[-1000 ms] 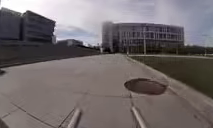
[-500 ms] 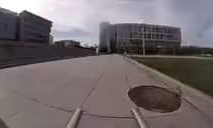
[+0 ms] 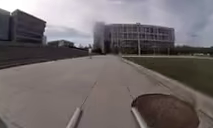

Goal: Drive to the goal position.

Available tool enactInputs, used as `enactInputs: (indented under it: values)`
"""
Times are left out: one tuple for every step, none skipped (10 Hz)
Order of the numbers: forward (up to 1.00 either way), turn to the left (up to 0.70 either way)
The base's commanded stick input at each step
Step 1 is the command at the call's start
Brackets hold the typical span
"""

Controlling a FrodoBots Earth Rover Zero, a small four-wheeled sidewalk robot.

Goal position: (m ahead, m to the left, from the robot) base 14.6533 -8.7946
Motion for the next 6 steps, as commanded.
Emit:
enactInputs:
  values:
    - [1.00,-0.20]
    - [1.00,-0.27]
    - [1.00,-0.27]
    - [1.00,-0.27]
    - [1.00,-0.27]
    - [1.00,-0.27]
